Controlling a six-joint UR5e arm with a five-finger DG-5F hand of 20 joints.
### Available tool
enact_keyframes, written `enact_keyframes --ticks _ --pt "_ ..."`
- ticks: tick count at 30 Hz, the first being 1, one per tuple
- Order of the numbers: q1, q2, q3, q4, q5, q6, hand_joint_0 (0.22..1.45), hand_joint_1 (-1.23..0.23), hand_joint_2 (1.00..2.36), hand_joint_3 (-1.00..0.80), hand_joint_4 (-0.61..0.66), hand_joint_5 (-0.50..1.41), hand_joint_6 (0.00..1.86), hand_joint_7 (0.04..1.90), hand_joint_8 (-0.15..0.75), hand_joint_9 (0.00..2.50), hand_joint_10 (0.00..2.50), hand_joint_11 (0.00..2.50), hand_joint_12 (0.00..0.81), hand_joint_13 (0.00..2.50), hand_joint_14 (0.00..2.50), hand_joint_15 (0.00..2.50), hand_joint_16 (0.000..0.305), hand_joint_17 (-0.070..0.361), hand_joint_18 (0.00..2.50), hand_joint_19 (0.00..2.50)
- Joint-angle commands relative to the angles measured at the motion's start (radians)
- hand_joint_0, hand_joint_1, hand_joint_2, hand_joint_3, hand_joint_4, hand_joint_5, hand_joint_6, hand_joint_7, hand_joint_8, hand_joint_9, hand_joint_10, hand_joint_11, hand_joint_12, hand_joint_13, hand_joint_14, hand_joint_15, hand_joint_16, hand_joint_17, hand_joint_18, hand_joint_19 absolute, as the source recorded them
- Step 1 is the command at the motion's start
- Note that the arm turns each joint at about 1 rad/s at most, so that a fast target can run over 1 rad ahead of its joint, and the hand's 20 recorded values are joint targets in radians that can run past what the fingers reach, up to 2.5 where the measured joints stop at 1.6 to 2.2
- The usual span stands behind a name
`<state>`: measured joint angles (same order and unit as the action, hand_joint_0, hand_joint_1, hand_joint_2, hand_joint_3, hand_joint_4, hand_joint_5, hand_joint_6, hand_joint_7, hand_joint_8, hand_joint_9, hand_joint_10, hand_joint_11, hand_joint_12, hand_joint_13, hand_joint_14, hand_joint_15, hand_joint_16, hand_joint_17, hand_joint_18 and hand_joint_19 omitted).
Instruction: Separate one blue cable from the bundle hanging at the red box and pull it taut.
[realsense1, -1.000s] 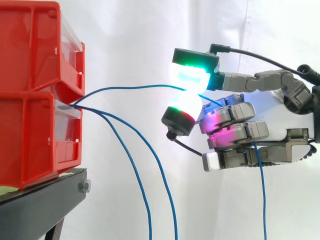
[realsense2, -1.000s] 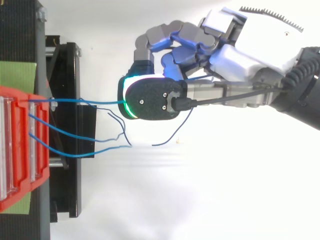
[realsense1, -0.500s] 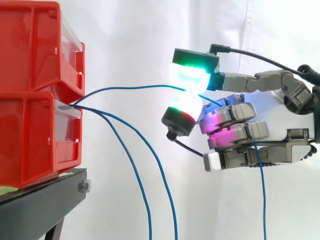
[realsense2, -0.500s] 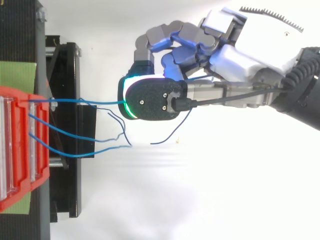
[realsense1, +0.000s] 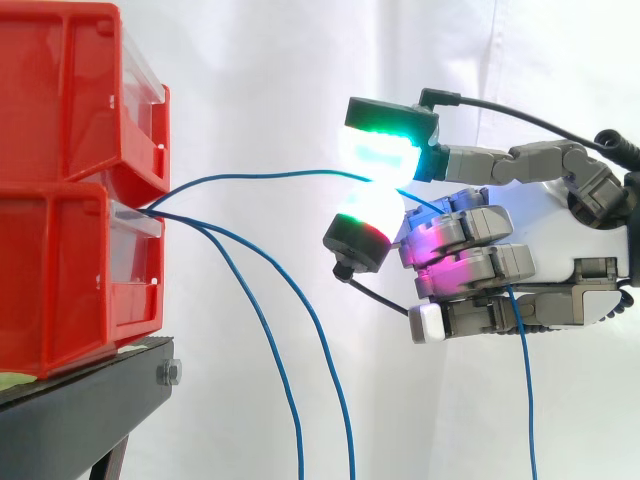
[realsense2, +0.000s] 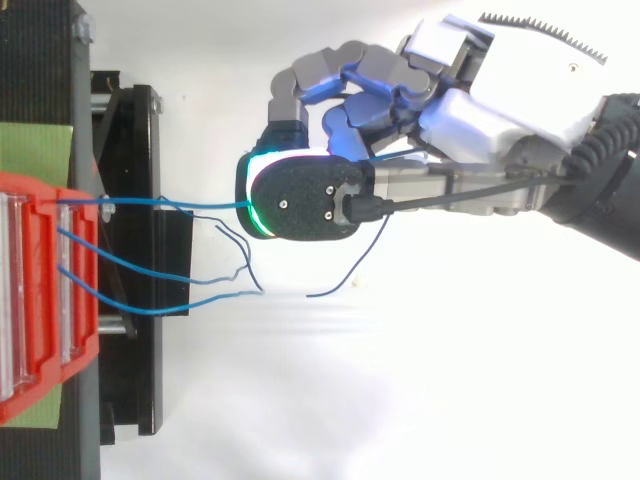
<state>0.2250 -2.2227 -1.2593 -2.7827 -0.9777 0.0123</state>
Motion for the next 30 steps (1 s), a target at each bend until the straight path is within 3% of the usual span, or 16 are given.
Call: enact_keyframes --ticks 1,23,30 --pt "-0.001 0.0 0.0 0.0 -0.001 0.0 0.85 -0.72 1.03 0.03 0.15 -0.28 0.94 1.2 0.244 0.79 1.65 1.44 0.216 0.85 2.5 1.45 0.014 0.031 0.88 1.1" --pt "0.001 0.0 0.0 0.0 -0.001 0.0 0.85 -0.72 1.03 0.03 0.15 -0.28 0.94 1.17 0.243 0.8 1.66 1.42 0.216 0.85 2.5 1.38 0.014 0.033 0.88 1.1" --pt "0.001 0.0 0.0 0.0 0.001 0.0 0.85 -0.72 1.03 0.05 0.15 -0.27 0.94 1.19 0.245 0.79 1.67 1.43 0.244 0.84 2.5 1.47 0.014 0.032 0.87 1.1"
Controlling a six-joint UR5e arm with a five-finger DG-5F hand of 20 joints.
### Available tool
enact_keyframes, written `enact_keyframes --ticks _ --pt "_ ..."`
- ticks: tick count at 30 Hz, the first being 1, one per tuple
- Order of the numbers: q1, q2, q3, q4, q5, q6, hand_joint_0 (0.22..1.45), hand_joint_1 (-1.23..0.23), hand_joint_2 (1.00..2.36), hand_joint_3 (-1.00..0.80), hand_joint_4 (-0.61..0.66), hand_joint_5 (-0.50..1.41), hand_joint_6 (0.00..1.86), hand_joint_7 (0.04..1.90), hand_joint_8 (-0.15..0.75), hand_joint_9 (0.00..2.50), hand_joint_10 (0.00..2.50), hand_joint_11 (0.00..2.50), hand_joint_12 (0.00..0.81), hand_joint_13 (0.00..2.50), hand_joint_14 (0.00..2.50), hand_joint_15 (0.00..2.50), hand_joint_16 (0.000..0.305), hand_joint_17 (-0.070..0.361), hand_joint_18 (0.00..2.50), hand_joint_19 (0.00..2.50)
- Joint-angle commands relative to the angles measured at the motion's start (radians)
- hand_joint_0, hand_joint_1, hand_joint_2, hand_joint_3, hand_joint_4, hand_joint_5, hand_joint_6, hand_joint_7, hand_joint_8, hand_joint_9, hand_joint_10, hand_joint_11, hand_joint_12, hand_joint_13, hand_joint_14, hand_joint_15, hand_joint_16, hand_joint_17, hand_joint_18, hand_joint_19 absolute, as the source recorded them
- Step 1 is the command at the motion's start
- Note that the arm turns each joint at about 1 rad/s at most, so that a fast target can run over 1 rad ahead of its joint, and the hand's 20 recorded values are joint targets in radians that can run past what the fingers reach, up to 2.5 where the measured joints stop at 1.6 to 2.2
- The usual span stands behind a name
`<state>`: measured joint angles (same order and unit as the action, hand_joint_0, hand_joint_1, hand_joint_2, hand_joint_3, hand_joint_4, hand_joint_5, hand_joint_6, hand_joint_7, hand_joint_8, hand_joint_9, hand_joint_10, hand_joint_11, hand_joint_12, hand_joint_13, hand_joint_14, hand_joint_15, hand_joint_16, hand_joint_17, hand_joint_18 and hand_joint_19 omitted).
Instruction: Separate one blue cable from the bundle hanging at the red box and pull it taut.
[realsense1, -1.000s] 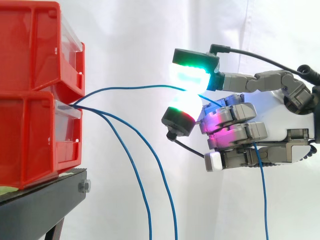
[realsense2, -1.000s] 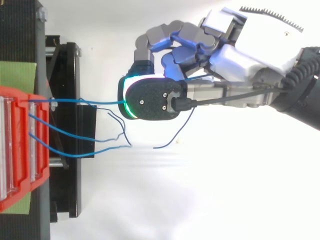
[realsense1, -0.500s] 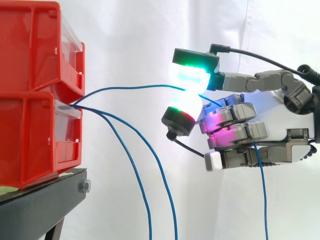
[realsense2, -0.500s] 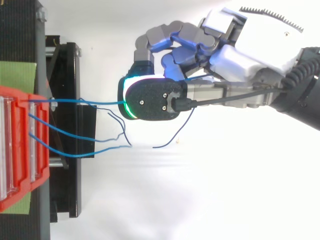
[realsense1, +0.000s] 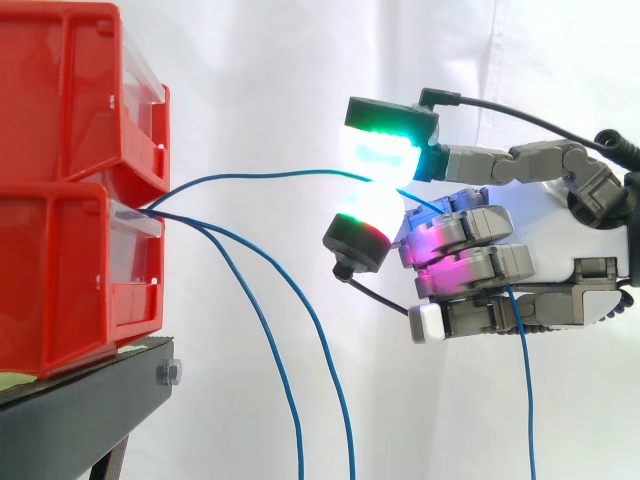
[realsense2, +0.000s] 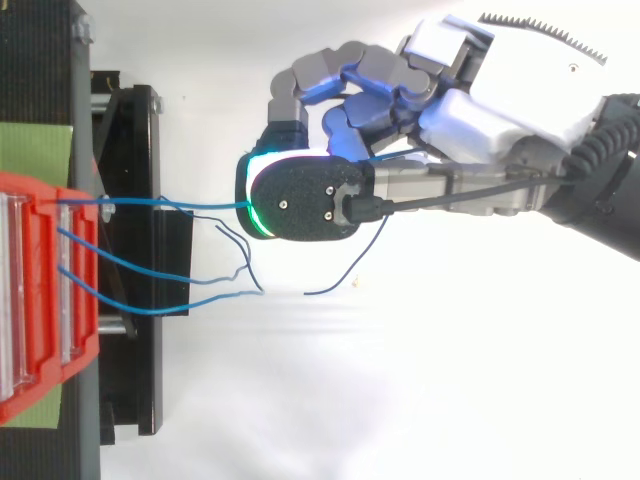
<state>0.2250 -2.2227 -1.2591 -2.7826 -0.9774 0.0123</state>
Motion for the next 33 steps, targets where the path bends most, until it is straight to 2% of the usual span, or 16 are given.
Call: enact_keyframes --ticks 1,33 --pt "0.0 0.0 0.0 0.0 0.0 0.0 0.85 -0.72 1.03 0.05 0.15 -0.27 0.94 1.19 0.246 0.79 1.7 1.4 0.236 0.84 2.5 1.47 0.014 0.031 0.87 1.11" --pt "0.0 0.0 0.0 0.0 0.0 0.0 0.85 -0.72 1.03 0.05 0.15 -0.27 0.94 1.19 0.24 0.8 1.7 1.43 0.245 0.85 2.5 1.41 0.014 0.032 0.9 1.11"
